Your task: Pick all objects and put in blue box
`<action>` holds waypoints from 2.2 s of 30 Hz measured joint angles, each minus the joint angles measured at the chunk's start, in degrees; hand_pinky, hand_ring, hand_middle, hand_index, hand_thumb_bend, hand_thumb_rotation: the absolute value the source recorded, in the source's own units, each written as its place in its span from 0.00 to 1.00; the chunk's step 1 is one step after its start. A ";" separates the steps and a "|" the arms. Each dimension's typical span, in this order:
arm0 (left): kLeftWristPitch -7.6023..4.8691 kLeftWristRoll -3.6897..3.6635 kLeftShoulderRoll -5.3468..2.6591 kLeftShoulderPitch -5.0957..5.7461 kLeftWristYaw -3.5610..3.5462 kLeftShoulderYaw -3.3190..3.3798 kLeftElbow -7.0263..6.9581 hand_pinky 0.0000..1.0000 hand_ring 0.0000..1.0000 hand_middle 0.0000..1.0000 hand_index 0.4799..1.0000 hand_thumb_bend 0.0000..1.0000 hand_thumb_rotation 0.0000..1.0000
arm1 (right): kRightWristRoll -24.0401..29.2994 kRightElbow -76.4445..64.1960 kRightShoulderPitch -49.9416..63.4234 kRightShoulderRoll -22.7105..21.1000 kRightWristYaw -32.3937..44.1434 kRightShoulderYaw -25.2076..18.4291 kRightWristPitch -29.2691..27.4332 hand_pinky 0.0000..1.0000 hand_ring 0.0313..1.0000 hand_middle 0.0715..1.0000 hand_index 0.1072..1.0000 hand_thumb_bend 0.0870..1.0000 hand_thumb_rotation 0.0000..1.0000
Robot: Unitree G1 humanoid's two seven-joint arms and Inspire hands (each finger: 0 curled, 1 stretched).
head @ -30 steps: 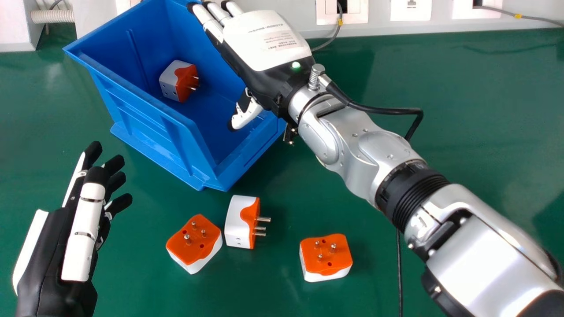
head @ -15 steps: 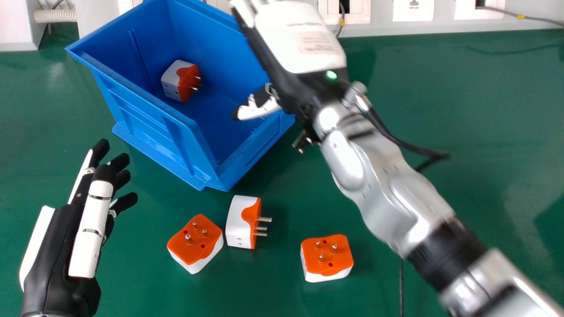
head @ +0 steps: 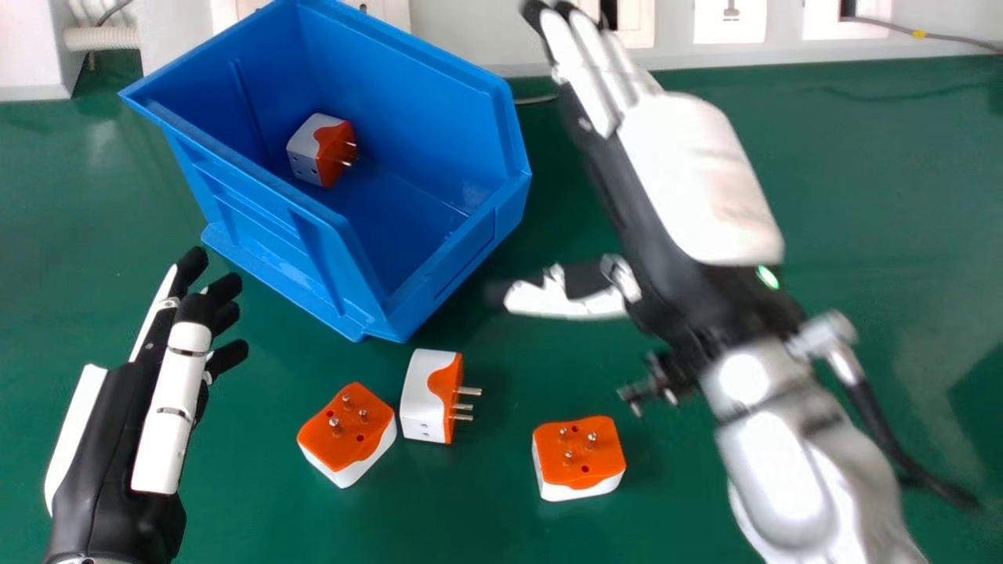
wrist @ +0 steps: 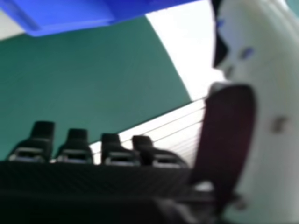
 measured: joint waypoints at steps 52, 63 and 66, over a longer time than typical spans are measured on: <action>-3.47 -0.64 -0.12 -0.83 -0.34 0.30 3.49 0.89 0.94 0.93 0.94 0.42 1.00 | -4.71 26.06 24.16 4.18 -21.21 1.48 -14.48 0.76 0.89 0.90 0.87 0.55 0.39; -2.45 -1.11 0.65 -1.52 -0.49 0.71 3.48 0.89 0.94 0.93 0.94 0.42 1.00 | -3.11 29.43 21.33 6.01 -20.57 1.71 -11.09 0.75 0.86 0.87 0.83 0.58 0.34; -1.74 -1.12 0.67 -1.49 -0.46 0.84 3.19 0.89 0.94 0.93 0.94 0.42 1.00 | -2.76 29.55 21.36 7.95 -20.88 2.05 -9.56 0.75 0.86 0.87 0.83 0.58 0.34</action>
